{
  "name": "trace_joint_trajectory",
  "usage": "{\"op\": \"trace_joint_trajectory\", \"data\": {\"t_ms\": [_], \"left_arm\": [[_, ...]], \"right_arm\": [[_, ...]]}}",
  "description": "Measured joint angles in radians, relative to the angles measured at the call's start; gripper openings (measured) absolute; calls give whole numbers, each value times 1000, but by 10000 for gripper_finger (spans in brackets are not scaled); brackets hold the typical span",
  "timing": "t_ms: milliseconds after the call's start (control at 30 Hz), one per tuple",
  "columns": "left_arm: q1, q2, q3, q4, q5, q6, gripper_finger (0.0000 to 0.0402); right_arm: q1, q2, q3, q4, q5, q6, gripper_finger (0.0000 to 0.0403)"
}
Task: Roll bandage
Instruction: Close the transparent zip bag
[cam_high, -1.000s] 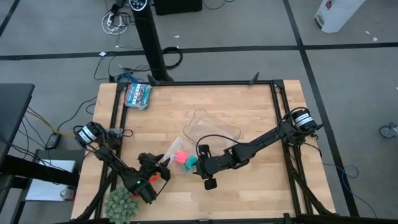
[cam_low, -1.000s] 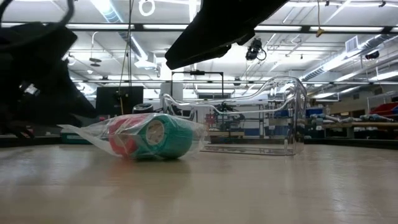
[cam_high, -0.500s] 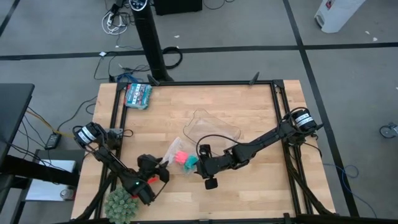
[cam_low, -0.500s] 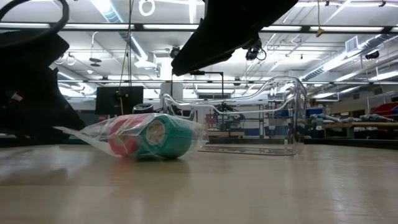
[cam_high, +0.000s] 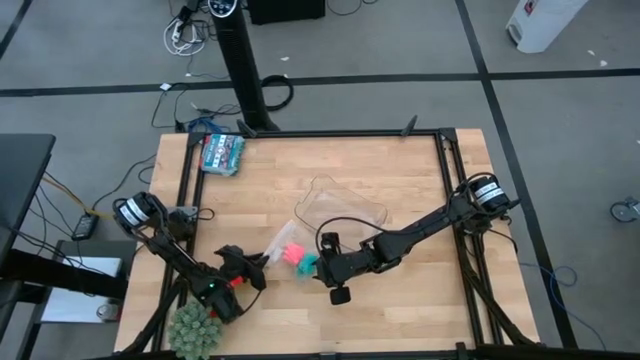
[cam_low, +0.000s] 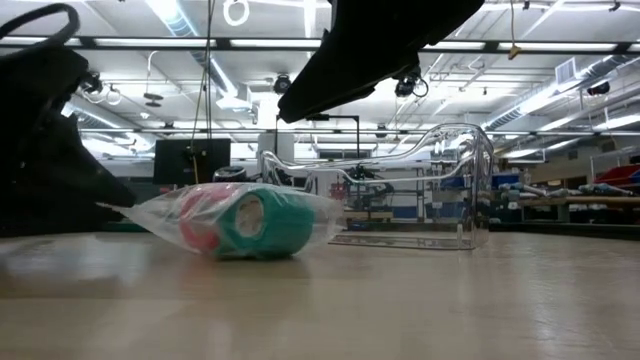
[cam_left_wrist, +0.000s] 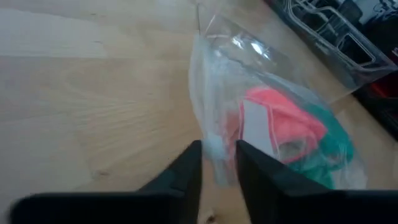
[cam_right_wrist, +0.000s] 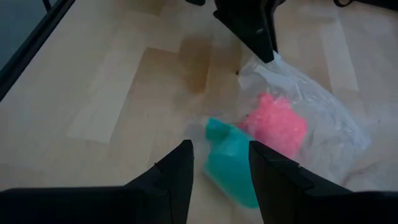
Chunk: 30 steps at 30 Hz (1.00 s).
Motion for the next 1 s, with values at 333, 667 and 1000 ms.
{"op": "trace_joint_trajectory", "data": {"t_ms": [333,667,1000], "left_arm": [[7,-5,-3,165,4,217,20],[43,-157,65,150,2,716,14],[148,-259,252,146,204,1345,8]], "right_arm": [[-9,0,0,8,0,-2,149],[-11,0,0,-2,7,-38,149],[-31,-15,0,48,-17,-146,149]]}}
